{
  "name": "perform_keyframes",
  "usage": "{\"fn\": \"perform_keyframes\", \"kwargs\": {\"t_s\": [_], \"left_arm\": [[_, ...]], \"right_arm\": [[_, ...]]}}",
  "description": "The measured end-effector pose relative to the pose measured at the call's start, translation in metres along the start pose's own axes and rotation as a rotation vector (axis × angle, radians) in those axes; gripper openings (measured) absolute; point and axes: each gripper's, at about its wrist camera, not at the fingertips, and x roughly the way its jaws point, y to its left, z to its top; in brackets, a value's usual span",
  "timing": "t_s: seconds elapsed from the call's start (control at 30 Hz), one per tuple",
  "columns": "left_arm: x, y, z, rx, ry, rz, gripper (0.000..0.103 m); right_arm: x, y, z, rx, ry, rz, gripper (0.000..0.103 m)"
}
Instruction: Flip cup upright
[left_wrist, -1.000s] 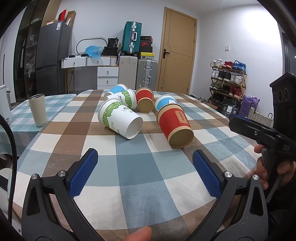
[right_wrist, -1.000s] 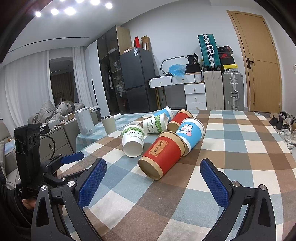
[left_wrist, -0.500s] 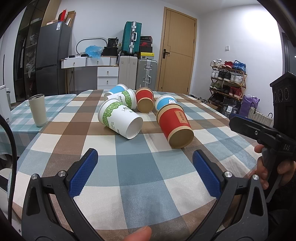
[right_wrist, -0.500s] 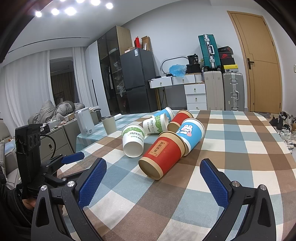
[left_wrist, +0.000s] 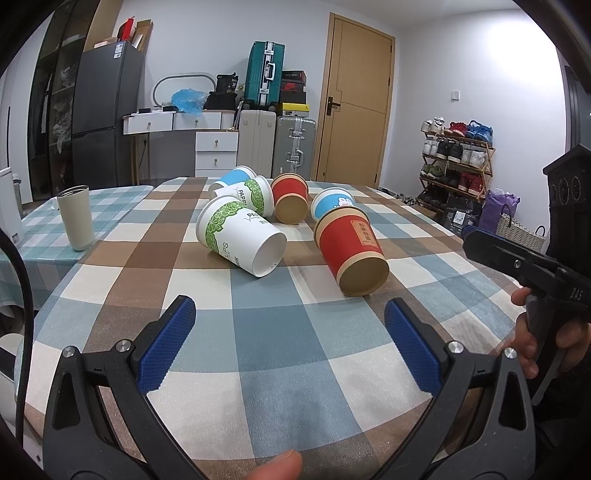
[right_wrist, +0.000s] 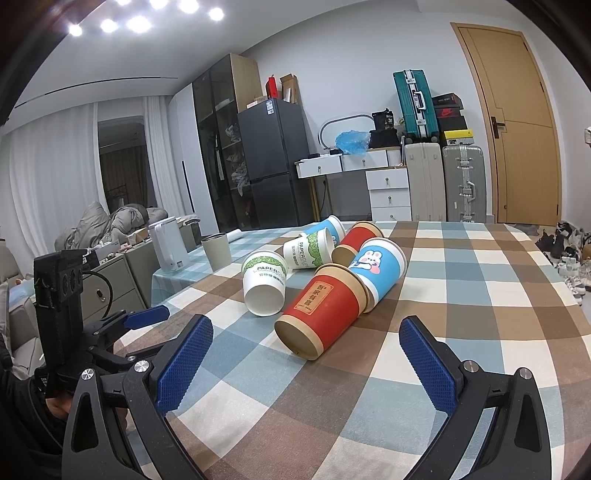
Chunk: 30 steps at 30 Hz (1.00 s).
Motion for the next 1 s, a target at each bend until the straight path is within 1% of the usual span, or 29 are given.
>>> {"fn": "perform_keyframes", "kwargs": {"t_s": [0.2, 0.57, 0.77, 0.87, 0.93, 1.0], "left_arm": [[0.007, 0.001, 0.0, -0.005, 0.009, 0.004, 0.102], [0.027, -0.017, 0.009, 0.028, 0.06, 0.007, 0.102], [0.038, -0.027, 0.023, 0.008, 0.055, -0.008, 0.102], [0.044, -0.032, 0.032, -0.001, 0.046, -0.009, 0.102], [0.048, -0.034, 0.037, -0.009, 0.049, -0.022, 0.102], [0.05, -0.036, 0.042, -0.006, 0.036, -0.006, 0.102]], "right_arm": [[-0.002, -0.002, 0.002, 0.006, 0.005, -0.011, 0.103], [-0.005, -0.016, 0.005, 0.008, 0.025, -0.102, 0.103], [-0.013, -0.027, 0.003, 0.018, 0.026, -0.133, 0.103], [-0.017, -0.033, 0.005, 0.038, 0.022, -0.133, 0.103], [-0.017, -0.036, 0.006, 0.049, 0.028, -0.127, 0.103], [-0.014, -0.038, 0.007, 0.049, 0.047, -0.137, 0.103]]}}
